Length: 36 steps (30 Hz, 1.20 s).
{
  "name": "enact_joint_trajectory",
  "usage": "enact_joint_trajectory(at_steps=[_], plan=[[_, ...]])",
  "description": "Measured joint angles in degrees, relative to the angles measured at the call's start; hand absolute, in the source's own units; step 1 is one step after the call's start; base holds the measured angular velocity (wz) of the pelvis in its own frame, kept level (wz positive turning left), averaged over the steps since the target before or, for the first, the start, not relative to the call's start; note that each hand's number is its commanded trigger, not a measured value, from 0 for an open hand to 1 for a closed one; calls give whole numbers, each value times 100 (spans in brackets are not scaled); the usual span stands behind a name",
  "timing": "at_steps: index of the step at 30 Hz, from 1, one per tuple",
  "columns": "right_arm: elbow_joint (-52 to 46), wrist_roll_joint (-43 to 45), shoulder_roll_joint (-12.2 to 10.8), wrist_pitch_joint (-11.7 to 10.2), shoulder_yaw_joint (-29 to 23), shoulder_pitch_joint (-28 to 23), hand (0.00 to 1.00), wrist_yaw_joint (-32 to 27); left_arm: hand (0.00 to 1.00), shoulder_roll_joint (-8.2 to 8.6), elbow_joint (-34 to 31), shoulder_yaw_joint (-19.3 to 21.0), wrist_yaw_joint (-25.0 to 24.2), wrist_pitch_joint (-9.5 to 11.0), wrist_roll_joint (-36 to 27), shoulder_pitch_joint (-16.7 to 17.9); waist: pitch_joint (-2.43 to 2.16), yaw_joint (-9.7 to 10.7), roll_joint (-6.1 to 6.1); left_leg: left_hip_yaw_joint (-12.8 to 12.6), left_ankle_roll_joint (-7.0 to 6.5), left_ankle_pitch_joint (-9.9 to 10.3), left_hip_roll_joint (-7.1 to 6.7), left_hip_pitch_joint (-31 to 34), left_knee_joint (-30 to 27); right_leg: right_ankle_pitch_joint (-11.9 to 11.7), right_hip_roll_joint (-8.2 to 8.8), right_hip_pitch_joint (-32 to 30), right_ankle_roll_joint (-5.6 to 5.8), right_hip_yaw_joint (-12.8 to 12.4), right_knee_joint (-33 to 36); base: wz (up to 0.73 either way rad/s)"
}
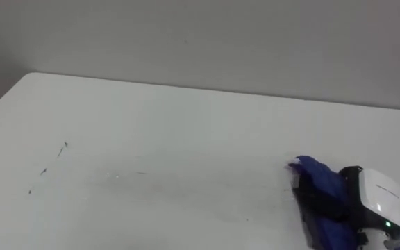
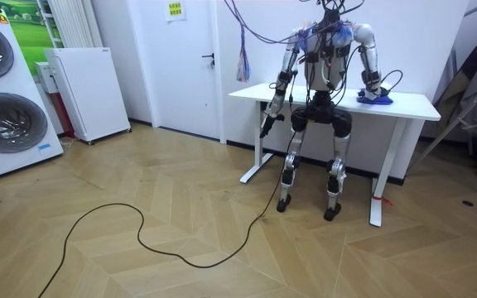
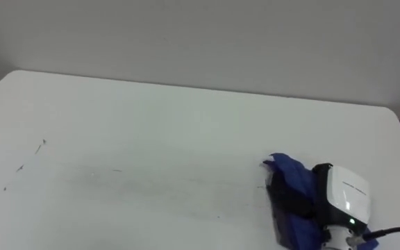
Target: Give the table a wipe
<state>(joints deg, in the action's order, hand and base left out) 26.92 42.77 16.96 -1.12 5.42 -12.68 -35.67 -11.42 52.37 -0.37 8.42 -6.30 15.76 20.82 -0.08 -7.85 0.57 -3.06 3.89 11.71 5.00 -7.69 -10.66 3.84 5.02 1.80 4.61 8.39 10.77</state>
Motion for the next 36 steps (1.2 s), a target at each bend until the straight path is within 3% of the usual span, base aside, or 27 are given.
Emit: enact_joint_trajectory(at_steps=[3,12,22,29,36], plan=[[-134,-6,-4,-15,0,-55,0,18,0,0,1,7,-10,18,-41,-63,21,53,-50,-1,-1,0,0,1,4,1,-12,-2,-1,-30,-4,0],[-741,-453,-35,-290,-241,-40,0,199,0,5,19,149,-268,43,-269,-238,11,203,-111,-4,1,-2,-1,2,20,0,-18,-7,-2,-37,-2,0],[-1579,-754,-23,-544,-871,86,0,198,0,-8,27,514,-443,190,-270,-278,21,320,-347,-61,2,-3,-1,19,30,-13,-20,-67,-22,-65,8,-3],[-1914,-1072,92,-581,-1348,292,0,-15,0,-13,61,639,-569,199,-270,-213,30,328,-348,-146,-4,-4,-1,31,60,-36,-41,-138,-16,-175,7,-6],[-1608,-1329,147,-572,-1888,322,0,-89,0,-25,76,827,-629,160,-266,-81,18,523,-352,-146,-6,-5,-1,53,56,-36,-41,-156,-16,-179,2,0]])
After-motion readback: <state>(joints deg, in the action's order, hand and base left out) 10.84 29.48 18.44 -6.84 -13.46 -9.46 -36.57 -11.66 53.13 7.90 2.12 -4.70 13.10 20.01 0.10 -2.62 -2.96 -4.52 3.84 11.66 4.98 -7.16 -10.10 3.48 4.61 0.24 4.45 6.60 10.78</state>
